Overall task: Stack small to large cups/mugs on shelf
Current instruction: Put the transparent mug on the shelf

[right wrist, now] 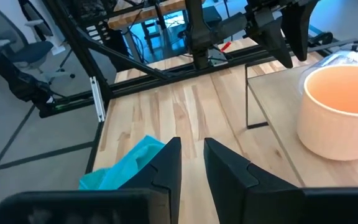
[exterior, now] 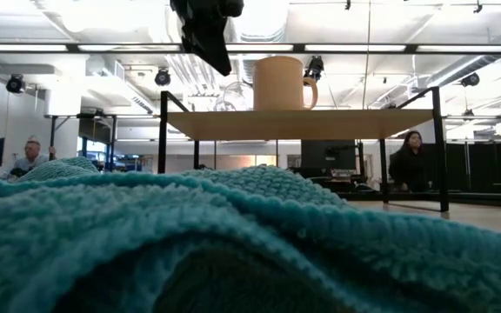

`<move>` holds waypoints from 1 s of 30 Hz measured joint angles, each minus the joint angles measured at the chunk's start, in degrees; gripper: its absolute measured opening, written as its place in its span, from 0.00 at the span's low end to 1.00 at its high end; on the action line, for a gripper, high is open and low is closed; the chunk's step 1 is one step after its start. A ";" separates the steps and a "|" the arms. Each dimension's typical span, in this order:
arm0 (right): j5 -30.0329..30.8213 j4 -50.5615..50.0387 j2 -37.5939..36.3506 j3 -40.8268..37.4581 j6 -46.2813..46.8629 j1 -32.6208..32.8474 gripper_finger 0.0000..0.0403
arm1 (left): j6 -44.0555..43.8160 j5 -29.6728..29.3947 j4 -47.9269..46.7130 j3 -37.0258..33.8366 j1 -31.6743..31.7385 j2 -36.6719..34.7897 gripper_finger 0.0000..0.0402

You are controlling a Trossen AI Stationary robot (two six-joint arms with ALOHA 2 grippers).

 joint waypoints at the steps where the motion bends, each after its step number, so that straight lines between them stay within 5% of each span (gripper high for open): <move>1: -0.02 0.01 0.00 0.00 0.52 0.00 0.16 | -0.06 0.00 0.06 0.02 0.00 0.00 0.20; 22: 0.00 0.05 0.00 0.00 0.08 -0.02 0.16 | -6.05 1.18 0.37 0.02 -2.90 -3.33 0.20; 30: 0.28 -0.36 1.70 2.35 -4.45 -0.02 0.16 | -6.05 -5.35 0.06 -0.05 -2.97 -10.49 0.20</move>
